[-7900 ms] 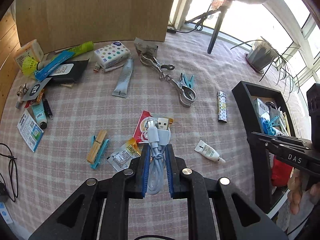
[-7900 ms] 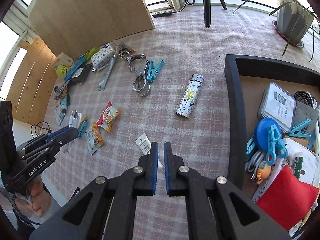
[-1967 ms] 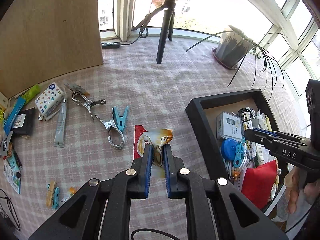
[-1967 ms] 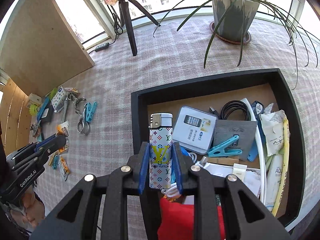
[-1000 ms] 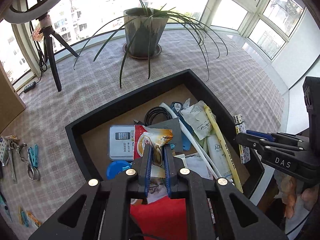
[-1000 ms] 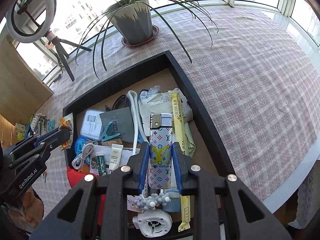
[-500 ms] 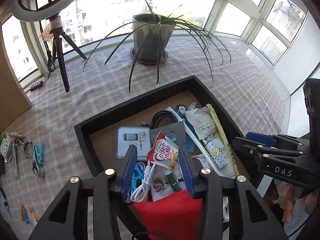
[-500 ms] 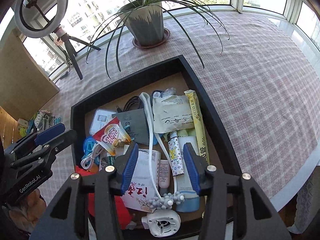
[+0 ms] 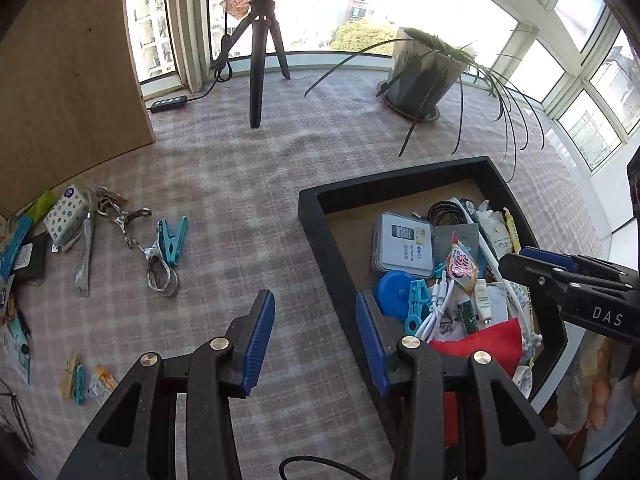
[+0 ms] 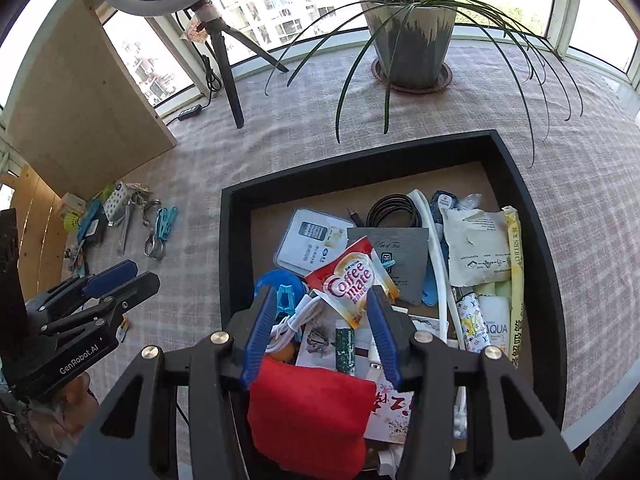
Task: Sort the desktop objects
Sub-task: 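Carry the lighter and sachet to the black tray and release both, then grasp the metal clip with the right tool while the left grasps the wooden clothespin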
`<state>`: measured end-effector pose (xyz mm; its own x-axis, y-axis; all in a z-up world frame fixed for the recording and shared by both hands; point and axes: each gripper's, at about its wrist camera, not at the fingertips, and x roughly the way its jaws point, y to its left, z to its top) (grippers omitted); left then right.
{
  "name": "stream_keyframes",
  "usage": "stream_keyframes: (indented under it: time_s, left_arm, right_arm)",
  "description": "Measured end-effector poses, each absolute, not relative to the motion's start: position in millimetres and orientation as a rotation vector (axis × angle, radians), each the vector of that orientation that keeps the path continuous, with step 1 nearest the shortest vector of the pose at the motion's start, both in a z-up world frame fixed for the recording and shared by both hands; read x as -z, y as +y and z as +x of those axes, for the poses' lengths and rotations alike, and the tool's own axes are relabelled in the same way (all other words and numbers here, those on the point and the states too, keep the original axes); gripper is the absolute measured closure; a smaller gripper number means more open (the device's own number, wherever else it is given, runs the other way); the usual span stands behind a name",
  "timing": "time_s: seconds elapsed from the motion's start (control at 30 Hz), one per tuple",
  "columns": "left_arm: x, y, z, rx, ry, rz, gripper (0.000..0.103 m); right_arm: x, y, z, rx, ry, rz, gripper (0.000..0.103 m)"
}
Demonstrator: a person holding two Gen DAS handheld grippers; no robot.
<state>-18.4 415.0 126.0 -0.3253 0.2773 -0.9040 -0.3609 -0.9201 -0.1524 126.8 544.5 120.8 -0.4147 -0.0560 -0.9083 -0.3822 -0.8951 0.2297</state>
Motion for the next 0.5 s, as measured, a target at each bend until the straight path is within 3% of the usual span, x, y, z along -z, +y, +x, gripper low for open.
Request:
stream_keyframes:
  time_s: [0.5]
  left_arm:
    - [-89,212,3,-2.443,-0.074,-1.754,0.067]
  right_arm:
    - [-113,402,31,-2.591,0.544,-1.776,0.057]
